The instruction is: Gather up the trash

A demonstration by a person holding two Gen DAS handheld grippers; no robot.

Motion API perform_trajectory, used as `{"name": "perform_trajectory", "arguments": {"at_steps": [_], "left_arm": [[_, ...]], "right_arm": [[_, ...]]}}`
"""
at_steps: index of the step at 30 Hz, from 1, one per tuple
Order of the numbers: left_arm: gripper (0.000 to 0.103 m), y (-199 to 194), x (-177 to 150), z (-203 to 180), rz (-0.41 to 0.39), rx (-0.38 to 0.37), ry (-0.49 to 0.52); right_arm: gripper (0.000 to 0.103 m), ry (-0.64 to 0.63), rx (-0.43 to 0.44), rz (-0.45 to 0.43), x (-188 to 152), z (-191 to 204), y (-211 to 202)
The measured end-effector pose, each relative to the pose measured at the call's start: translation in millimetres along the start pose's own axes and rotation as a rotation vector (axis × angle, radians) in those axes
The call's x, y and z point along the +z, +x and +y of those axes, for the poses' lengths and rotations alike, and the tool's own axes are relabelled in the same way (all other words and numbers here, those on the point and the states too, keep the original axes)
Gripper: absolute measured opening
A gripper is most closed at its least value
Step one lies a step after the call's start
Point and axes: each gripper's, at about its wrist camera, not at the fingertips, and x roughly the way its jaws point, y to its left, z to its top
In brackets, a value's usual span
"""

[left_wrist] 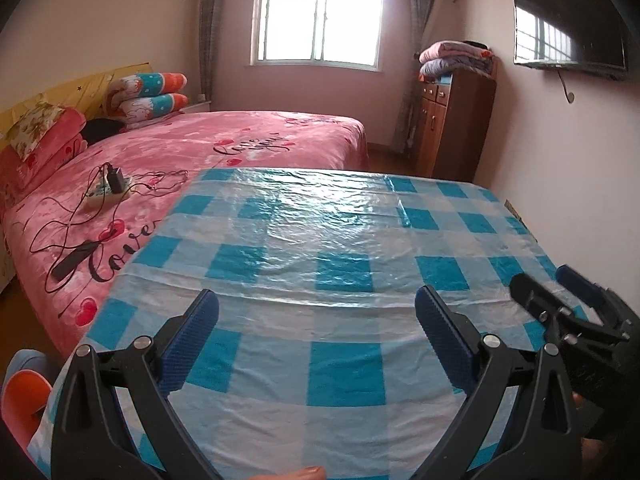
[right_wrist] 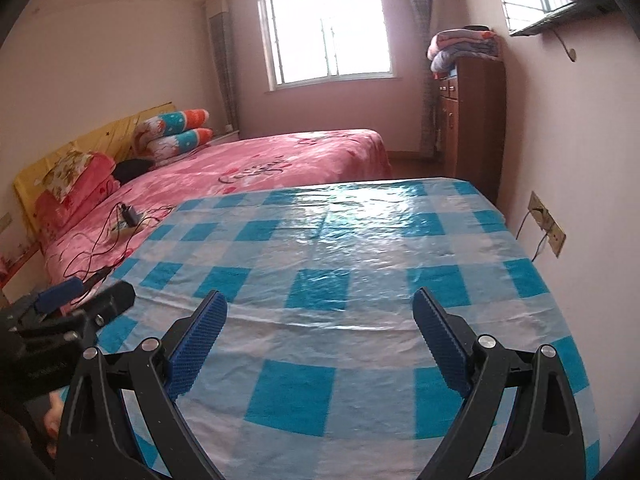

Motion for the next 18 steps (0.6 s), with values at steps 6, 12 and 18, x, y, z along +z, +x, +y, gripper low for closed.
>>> {"name": "perform_trajectory", "arguments": {"at_steps": [6,12,18], "left_arm": [[0.099,9.5,-2.0,-14.4,0.021,0.013,0.021],[0.099,12.2,-2.8,-26.4,0.029,0.017,0.039],[0.099,11.2,-4.1,-36.0,0.033,0.014,0.061]], "right_arm": [[0.093,0.032,-0.017,-0.009,1.6,-16.4,-4.3],[0.093,0.05,-0.027,-0.015,2.9,-28.1,-8.3],[0.093,0.062,-0.029,-0.002,1.5,-33.9,-10.3]]}}
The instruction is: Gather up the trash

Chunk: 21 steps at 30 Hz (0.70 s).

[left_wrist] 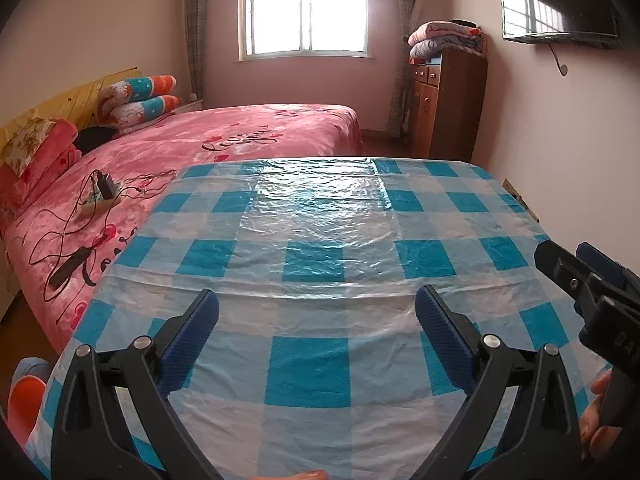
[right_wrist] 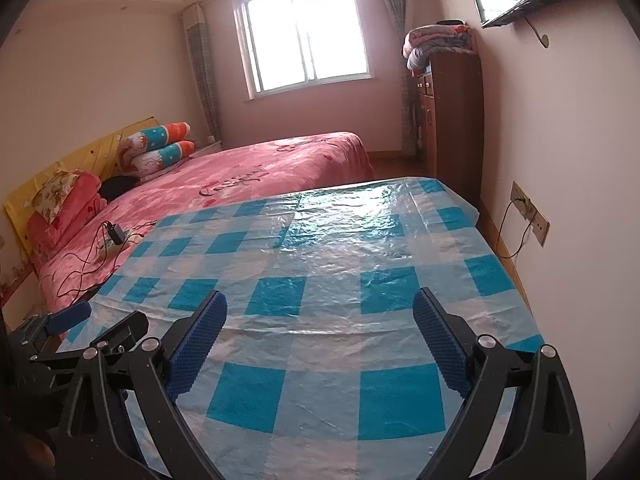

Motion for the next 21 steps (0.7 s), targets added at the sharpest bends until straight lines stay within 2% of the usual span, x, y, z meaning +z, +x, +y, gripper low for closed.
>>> {"name": "perform_trajectory", "arguments": {"at_steps": [10,16,21], "left_arm": [[0.099,8.7,-4.7,-5.5,0.034,-0.009,-0.008],[0.099,32.0,-10.6,-5.8,0.129,-0.006,-0.015],[0.099,60.0,-15.4,-7.4,0.268,0.002,-0.012]], "right_arm": [[0.093,0.0,-0.009,0.032,-3.6,-5.5,2.9],[0.093,0.014,-0.032,0.106,-6.9,-9.3,16.8],[0.094,0.018,-0.071,0.204,-11.3,-10.4,36.5]]}}
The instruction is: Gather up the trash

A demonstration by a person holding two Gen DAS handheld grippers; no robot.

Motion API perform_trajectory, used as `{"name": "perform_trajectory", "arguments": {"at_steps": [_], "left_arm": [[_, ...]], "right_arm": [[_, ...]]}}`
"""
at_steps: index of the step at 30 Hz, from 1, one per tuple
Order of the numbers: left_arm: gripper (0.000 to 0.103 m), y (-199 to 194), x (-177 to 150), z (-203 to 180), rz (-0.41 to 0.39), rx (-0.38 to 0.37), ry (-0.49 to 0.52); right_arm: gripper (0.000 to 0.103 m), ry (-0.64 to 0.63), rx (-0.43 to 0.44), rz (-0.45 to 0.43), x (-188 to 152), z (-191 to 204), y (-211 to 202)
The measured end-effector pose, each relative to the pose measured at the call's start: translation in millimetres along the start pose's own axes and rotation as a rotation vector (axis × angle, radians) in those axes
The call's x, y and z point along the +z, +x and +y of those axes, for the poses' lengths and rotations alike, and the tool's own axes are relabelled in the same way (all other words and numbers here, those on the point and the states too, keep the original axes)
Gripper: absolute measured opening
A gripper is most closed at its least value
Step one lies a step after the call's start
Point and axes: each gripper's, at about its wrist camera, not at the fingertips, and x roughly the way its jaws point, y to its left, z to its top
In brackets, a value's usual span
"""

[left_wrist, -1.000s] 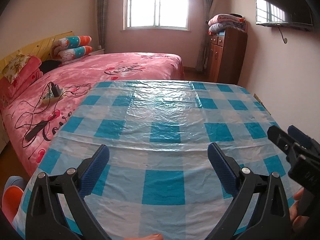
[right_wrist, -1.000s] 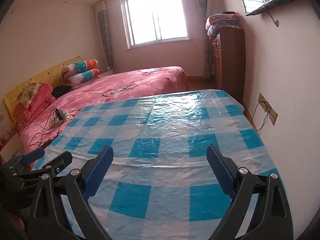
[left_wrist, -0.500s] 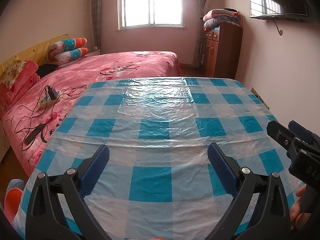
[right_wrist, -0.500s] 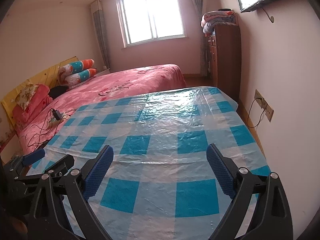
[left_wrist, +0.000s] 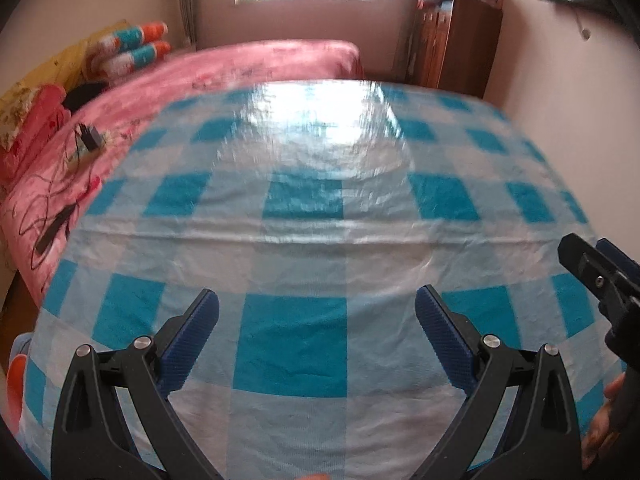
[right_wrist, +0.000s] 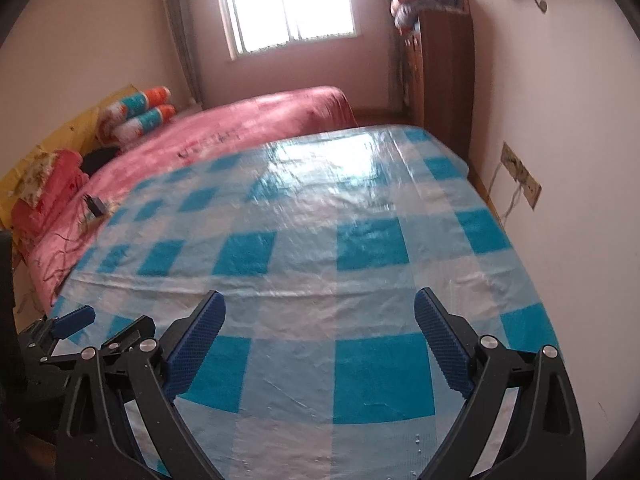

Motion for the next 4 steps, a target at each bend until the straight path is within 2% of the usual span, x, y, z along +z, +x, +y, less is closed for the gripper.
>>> {"name": "perform_trajectory", "arguments": {"at_steps": [2,4], "left_arm": [[0.099,7.5,0.7,1.0,0.035,0.003,-0.007],[0.099,9.1,1.8,0.7,0.037,0.005,-0.006]], "right_arm": [[0.094,-0.013,-0.018,0.038,-0.5,2.9,7.2],[0.094,-0.025,-0.041,0.072,-1.0,5.6,13.9]]}}
